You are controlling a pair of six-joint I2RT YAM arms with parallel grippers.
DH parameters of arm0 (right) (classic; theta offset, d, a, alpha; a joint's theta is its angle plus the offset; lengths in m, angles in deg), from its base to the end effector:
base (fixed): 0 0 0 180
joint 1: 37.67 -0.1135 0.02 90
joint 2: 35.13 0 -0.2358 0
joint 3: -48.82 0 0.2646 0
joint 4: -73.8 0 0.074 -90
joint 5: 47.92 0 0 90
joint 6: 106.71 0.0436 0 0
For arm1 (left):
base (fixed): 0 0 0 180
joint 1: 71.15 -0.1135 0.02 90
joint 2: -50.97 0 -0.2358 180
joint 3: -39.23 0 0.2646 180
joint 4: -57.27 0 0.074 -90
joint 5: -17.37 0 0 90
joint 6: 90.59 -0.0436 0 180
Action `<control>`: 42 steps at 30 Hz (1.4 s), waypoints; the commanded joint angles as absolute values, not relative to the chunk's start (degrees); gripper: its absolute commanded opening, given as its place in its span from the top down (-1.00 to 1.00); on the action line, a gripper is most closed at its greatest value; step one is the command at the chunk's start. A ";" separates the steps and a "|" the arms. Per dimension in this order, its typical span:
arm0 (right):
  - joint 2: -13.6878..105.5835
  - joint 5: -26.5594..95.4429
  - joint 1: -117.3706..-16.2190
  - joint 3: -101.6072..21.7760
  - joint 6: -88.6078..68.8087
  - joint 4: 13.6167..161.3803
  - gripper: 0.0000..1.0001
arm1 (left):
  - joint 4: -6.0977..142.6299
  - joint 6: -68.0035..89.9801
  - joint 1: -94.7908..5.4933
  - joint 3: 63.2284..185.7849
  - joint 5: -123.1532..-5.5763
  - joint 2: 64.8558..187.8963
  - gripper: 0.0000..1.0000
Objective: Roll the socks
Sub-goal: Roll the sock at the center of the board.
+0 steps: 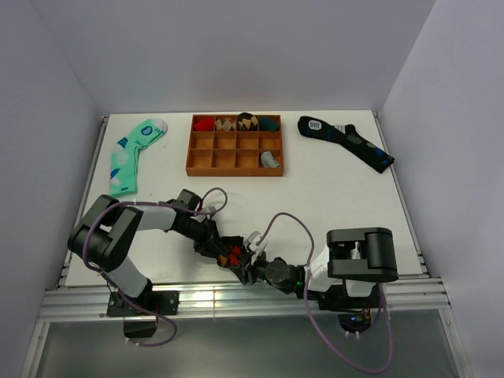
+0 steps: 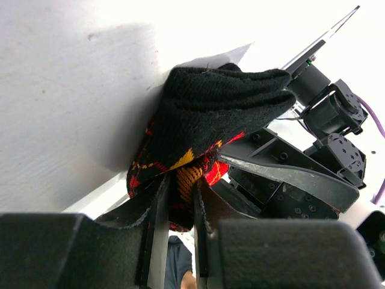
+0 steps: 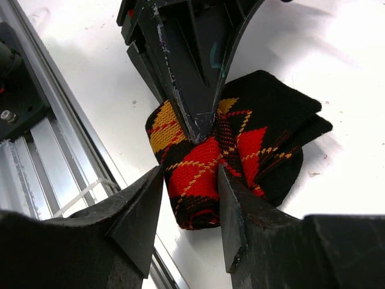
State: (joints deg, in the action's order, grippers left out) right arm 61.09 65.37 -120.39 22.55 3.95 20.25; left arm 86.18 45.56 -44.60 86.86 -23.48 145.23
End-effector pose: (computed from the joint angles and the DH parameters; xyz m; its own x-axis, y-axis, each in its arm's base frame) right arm 0.0482 0.2415 0.0671 -0.3380 -0.0882 -0.9370 -0.7949 0.5598 0.2340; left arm 0.2043 -0.1389 0.0570 -0.9328 -0.0612 0.3552 -0.3051 0.6590 -0.6875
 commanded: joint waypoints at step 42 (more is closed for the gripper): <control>51.35 32.09 -99.03 21.57 37.52 64.93 1.00 | 54.37 61.99 -32.92 60.60 -62.51 117.61 0.74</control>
State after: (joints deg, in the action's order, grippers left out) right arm 49.88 39.27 -101.94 20.19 37.90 44.53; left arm 52.04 62.52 -33.30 63.36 -47.76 118.98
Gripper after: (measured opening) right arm 0.170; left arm 0.228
